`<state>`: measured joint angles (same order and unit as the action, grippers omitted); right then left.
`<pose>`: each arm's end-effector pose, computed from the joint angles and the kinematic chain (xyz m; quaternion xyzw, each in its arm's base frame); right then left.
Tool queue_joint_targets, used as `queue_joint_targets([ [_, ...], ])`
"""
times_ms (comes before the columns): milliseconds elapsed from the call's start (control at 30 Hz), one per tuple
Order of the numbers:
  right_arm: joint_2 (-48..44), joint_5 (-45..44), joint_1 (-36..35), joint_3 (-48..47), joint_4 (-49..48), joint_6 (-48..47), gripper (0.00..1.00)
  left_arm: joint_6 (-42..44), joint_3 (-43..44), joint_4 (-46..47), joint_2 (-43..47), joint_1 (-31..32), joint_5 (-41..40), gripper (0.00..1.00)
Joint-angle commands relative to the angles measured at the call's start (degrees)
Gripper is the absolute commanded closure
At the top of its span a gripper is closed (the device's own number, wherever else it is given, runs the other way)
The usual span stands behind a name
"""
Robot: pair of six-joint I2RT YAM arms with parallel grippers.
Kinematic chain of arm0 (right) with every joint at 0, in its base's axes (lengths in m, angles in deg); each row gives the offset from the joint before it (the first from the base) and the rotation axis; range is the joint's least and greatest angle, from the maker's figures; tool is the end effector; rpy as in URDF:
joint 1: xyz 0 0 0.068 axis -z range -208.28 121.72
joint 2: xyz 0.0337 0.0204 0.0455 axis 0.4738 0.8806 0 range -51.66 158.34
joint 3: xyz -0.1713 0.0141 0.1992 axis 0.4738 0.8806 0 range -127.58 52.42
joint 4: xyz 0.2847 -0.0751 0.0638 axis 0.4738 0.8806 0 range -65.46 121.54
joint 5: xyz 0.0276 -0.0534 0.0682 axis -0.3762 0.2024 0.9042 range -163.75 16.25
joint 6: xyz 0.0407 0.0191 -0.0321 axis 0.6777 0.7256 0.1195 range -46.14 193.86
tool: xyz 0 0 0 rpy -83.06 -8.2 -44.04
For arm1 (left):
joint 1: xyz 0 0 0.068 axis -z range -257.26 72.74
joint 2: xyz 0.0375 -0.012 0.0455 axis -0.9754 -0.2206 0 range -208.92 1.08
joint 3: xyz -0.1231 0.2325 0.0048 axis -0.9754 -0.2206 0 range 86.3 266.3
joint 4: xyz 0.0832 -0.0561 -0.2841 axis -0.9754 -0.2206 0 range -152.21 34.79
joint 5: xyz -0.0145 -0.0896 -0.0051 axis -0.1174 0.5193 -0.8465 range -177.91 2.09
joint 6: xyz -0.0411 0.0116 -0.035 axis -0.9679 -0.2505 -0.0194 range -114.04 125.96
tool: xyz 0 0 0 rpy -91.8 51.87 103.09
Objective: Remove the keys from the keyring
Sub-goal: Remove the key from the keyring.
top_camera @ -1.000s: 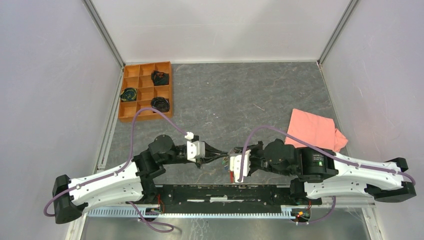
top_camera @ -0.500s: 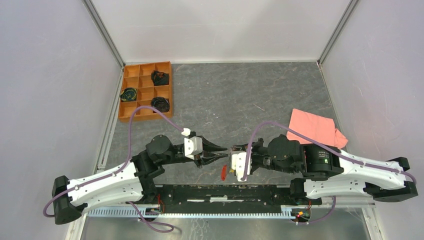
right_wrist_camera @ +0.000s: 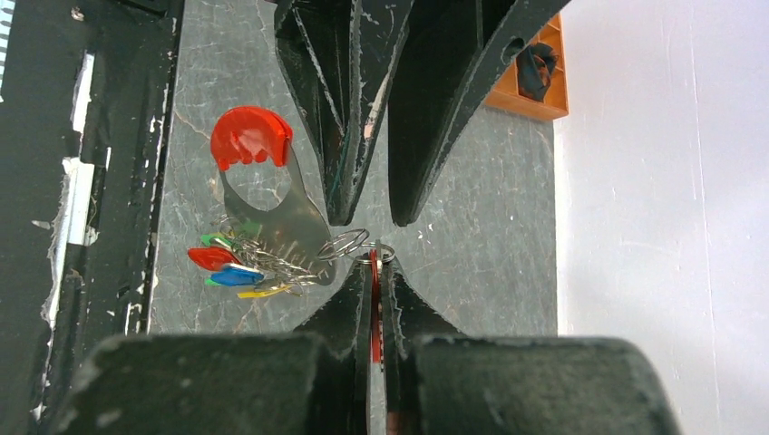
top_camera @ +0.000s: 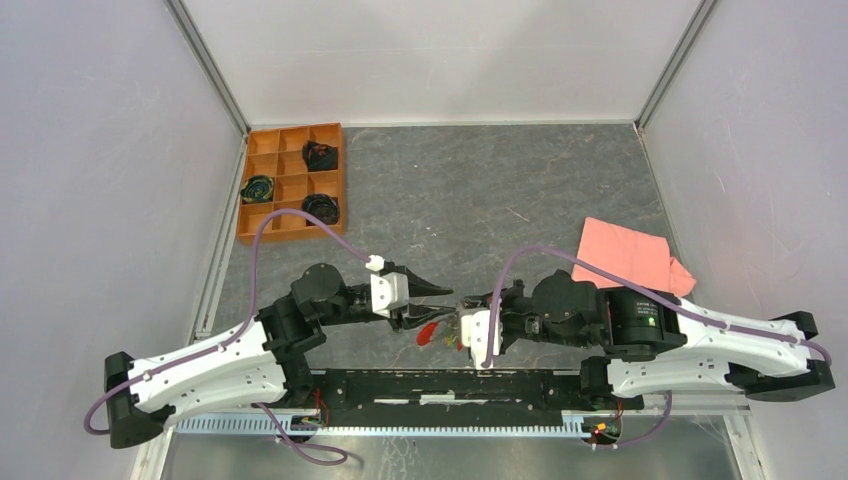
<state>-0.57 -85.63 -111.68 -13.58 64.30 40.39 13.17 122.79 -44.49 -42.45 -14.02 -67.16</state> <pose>0.0333 0.2207 0.3964 -0.6850 0.4863 0.1469 0.5222 0.0949 -0.2176 0.3198 0.4954 0.4739 -0.4458 0.5756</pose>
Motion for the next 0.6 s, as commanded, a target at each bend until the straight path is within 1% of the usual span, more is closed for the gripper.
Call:
queue_joint_targets([
  [0,0.16,0.39,-1.02,-4.14,-1.04,-0.6,0.99,4.79,3.09,-1.33,-0.32,0.37,2.82,0.59],
  [100,0.42,0.39,-1.39,-4.62,-0.33,-0.49,0.99,5.92,3.66,-2.02,-0.53,0.37,4.57,0.6],
  [200,0.83,0.11,-1.71,-5.26,0.26,-0.37,0.99,6.74,4.38,-2.81,-1.21,0.31,6.18,0.62],
  [500,1.55,-1.53,-2.86,-5.86,1.34,-0.2,0.99,7.12,6.48,-4.3,-3.69,0.34,9.92,0.65],
  [567,1.69,-2.12,-3.09,-5.86,1.36,-0.15,0.99,7.05,6.57,-4.37,-3.91,0.37,10.41,0.67],
])
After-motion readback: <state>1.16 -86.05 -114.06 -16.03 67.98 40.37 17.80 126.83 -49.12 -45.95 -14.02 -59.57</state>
